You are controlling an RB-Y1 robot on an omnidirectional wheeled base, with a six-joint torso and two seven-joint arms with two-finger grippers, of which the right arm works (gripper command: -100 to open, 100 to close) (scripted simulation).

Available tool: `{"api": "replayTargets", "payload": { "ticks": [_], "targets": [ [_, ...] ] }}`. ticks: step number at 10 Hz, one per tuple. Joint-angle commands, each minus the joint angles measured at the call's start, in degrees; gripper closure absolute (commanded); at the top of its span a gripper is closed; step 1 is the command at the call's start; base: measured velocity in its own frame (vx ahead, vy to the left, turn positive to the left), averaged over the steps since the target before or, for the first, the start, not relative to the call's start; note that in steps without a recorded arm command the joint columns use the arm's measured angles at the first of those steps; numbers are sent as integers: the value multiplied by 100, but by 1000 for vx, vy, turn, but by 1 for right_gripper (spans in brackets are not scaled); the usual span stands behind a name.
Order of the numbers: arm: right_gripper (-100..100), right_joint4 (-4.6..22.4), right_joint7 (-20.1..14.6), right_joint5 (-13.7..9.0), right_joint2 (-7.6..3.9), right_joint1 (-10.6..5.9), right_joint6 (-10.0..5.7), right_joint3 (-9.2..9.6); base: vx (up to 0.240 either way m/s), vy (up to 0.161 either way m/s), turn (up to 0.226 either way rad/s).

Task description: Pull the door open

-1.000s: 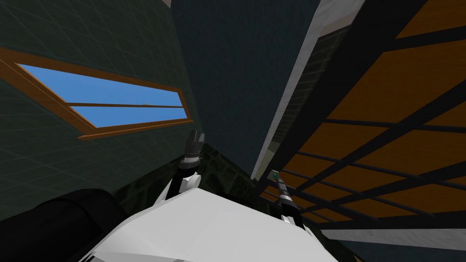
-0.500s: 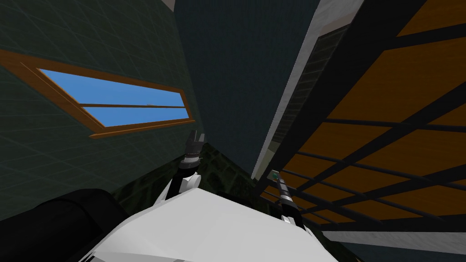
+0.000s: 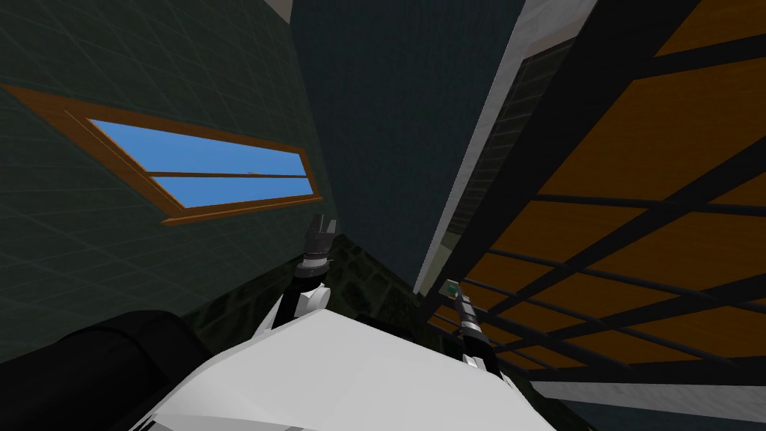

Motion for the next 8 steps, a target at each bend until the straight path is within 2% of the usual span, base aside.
{"api": "replayTargets", "payload": {
  "ticks": [1,3,5,6,8],
  "targets": [
    [100,-84,-272,-34,105,-24,58,105,-26,-9,28],
    [100,-84,-510,-94,101,-30,63,137,-32,-17,43],
    [100,-1,-510,-94,101,-30,63,137,-6,-3,-5],
    [100,-84,-510,-94,101,-30,63,137,1,2,-14],
    [100,-84,-510,-94,101,-30,63,137,0,3,3]
  ]
}}
